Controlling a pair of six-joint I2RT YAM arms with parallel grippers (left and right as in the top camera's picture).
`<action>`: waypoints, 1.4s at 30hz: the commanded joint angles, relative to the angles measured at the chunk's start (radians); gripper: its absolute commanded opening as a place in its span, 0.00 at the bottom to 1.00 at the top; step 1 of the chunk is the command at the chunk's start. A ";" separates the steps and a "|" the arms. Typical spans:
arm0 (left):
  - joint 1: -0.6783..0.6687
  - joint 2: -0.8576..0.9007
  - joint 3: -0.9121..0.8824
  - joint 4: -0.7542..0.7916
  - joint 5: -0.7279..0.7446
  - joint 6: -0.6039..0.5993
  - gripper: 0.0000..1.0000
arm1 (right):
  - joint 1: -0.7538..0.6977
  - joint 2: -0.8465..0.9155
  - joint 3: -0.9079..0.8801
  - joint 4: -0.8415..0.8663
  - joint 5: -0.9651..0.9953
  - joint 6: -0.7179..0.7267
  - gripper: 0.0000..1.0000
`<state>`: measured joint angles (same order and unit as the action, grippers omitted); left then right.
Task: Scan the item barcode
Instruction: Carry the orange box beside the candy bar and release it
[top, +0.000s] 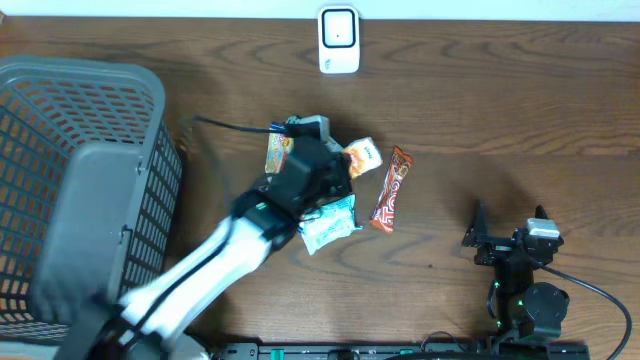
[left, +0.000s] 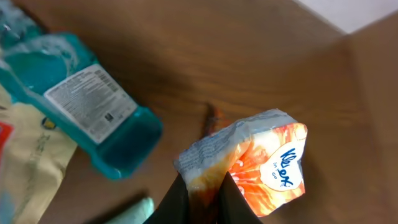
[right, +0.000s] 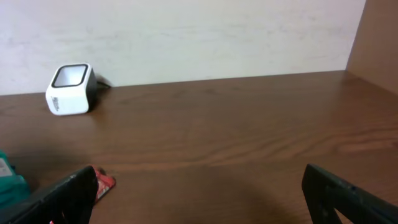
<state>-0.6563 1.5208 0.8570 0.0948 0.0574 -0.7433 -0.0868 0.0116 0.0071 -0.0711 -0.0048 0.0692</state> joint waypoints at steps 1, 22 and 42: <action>-0.002 0.146 -0.002 0.073 -0.066 -0.045 0.08 | -0.005 -0.006 -0.002 -0.004 -0.002 0.012 0.99; -0.067 0.329 -0.002 0.172 -0.014 -0.163 0.08 | -0.005 -0.006 -0.002 -0.004 -0.002 0.012 0.99; -0.089 0.329 -0.002 0.178 -0.059 -0.202 0.43 | -0.005 -0.006 -0.002 -0.004 -0.002 0.012 0.99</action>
<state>-0.7471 1.8442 0.8623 0.2615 0.0158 -0.9287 -0.0868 0.0120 0.0071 -0.0708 -0.0044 0.0692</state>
